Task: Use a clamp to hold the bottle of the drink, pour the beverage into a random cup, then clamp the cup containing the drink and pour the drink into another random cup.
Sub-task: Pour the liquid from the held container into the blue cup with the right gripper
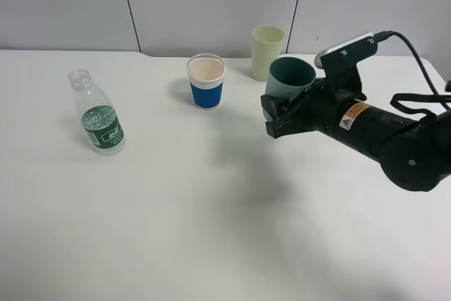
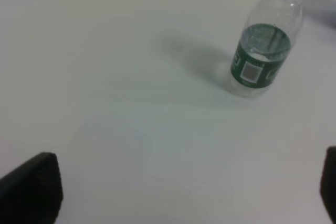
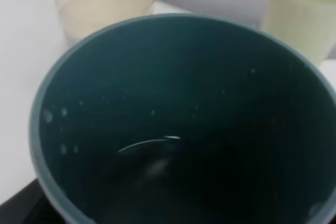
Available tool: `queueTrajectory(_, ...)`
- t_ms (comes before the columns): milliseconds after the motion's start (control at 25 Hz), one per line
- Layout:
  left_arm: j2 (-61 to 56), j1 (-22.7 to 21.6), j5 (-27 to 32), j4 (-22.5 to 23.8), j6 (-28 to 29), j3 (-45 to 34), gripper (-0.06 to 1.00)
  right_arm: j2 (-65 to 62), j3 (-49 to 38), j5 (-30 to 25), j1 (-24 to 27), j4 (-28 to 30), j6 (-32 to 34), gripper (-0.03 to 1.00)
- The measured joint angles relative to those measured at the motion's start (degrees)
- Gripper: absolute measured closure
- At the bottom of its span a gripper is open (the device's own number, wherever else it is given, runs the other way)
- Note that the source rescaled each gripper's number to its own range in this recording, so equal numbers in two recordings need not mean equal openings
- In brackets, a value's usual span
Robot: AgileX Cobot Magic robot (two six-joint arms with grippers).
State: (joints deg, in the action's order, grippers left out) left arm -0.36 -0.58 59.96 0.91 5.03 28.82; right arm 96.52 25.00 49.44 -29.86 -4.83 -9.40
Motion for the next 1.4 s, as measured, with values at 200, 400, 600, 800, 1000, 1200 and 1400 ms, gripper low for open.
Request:
queueTrajectory(200, 0.0, 0.0, 0.0, 0.0, 0.0, 0.0, -0.06, -1.81, 0.72, -6.57, 4.39, -0.29, 1.14, 0.96)
queueTrajectory(400, 0.0, 0.0, 0.0, 0.0, 0.0, 0.0, -0.06, -1.87, 6.57, -18.5, 8.38, 6.73, 6.14, 0.96)
queueTrajectory(600, 0.0, 0.0, 0.0, 0.0, 0.0, 0.0, -0.06, -1.87, 15.05, -26.36, 9.11, 17.93, 13.11, 0.96)
queueTrajectory(800, 0.0, 0.0, 0.0, 0.0, 0.0, 0.0, -0.06, -1.87, 23.9, -34.89, 9.11, 29.36, 21.06, 0.96)
queueTrajectory(1000, 0.0, 0.0, 0.0, 0.0, 0.0, 0.0, -0.06, -1.76, 30.54, -41.68, 9.11, 41.71, 32.6, 0.96)
queueTrajectory(1200, 0.0, 0.0, 0.0, 0.0, 0.0, 0.0, -0.06, 0.77, 37.06, -49.44, 7.38, 54.65, 45.76, 0.96)
queueTrajectory(1400, 0.0, 0.0, 0.0, 0.0, 0.0, 0.0, -0.06, 4.45, 42.94, -55.06, 3.72, 64.38, 51.64, 0.96)
